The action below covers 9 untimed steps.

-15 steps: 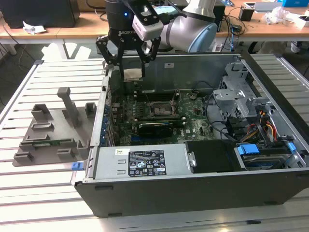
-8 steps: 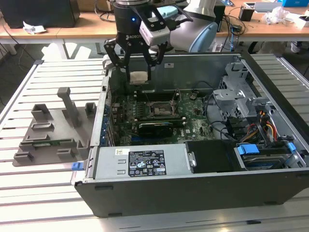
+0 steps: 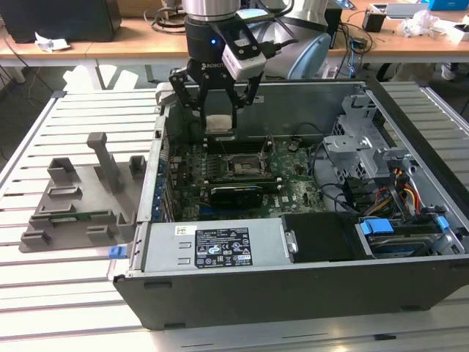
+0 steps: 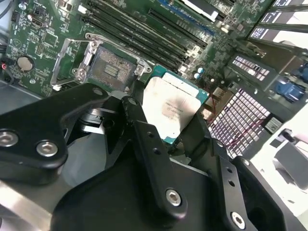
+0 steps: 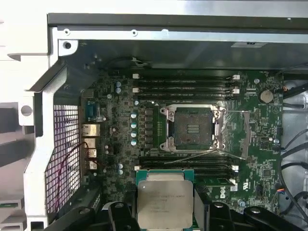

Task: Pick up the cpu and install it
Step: 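Pick up the cpu and move it towards the insertion slot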

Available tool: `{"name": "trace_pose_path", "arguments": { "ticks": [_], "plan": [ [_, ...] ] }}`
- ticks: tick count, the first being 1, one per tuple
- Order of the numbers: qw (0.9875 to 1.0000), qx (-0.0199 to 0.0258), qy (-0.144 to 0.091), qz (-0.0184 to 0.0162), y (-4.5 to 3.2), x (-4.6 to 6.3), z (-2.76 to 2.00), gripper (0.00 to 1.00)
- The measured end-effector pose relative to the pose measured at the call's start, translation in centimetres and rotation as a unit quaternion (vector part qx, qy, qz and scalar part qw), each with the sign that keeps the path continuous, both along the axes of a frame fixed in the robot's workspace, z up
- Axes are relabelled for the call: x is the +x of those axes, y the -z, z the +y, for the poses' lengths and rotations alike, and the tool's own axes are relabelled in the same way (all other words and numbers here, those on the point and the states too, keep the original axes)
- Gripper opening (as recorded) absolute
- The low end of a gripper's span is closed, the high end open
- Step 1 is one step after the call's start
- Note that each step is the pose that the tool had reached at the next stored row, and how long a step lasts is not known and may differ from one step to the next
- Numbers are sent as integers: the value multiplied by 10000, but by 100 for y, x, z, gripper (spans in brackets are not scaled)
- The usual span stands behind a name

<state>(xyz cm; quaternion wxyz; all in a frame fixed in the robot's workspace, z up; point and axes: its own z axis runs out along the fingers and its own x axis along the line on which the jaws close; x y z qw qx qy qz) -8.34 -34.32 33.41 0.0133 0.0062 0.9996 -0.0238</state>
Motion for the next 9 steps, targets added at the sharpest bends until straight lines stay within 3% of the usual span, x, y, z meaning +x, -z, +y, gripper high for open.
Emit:
{"name": "trace_pose_path", "arguments": {
  "ticks": [9],
  "plan": [
    [10000, -3, 0, -1, 182, 154, 102, 55]
  ]
}}
